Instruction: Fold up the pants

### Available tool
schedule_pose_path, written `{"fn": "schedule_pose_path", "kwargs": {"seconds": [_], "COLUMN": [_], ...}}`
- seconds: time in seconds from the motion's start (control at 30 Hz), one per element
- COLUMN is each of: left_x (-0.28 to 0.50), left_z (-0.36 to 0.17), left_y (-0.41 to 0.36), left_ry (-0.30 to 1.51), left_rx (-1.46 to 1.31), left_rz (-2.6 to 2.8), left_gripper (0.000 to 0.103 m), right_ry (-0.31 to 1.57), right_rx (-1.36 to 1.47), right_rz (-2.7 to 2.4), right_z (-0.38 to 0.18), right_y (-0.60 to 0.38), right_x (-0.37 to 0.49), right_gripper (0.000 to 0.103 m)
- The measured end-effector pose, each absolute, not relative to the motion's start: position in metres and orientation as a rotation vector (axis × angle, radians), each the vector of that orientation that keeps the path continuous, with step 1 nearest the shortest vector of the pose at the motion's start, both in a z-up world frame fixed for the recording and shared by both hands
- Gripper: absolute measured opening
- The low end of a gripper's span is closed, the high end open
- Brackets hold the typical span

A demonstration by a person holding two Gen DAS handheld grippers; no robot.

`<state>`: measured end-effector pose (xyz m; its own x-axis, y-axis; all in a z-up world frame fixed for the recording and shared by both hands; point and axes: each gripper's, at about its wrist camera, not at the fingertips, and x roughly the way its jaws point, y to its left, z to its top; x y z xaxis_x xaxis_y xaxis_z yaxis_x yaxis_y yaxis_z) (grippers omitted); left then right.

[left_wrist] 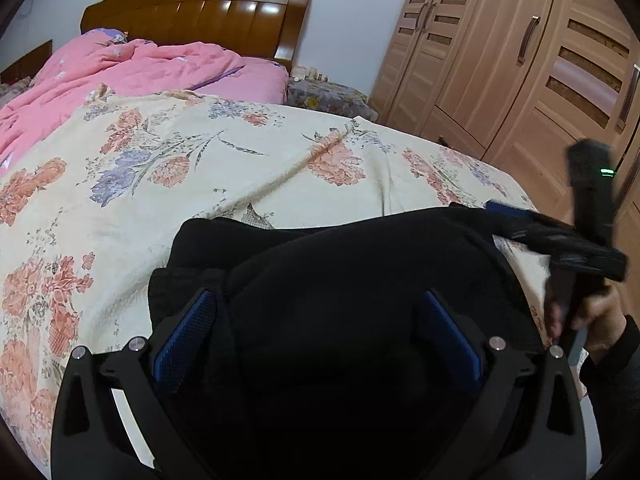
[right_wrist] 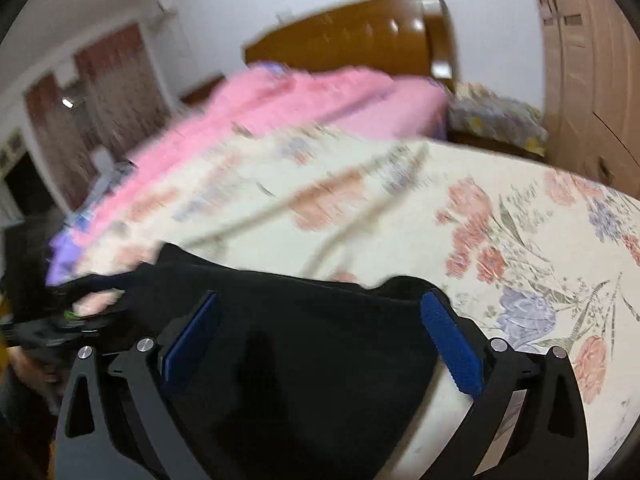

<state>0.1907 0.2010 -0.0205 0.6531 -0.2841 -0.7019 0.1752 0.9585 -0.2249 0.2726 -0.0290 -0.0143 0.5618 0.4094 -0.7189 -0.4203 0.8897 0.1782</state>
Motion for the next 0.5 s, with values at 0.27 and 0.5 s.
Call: {"fn": "schedule_pose_path", "kwargs": {"seconds": [0.27, 0.5], "left_x": [0.192, 0.192], "left_z": [-0.021, -0.021], "left_y": [0.200, 0.201], "left_ry": [0.827, 0.824], "left_rx": [-0.128, -0.134], "left_rz": [-0.257, -0.251], "left_gripper": [0.101, 0.101], "right_ry": [0.773, 0.671], "right_rx": [0.163, -0.086], "right_rz": [0.462, 0.645], "right_z": [0.007, 0.010], "right_y": [-0.062, -0.019], "right_x": [0.211, 0.087], "right_gripper": [0.099, 0.099]}}
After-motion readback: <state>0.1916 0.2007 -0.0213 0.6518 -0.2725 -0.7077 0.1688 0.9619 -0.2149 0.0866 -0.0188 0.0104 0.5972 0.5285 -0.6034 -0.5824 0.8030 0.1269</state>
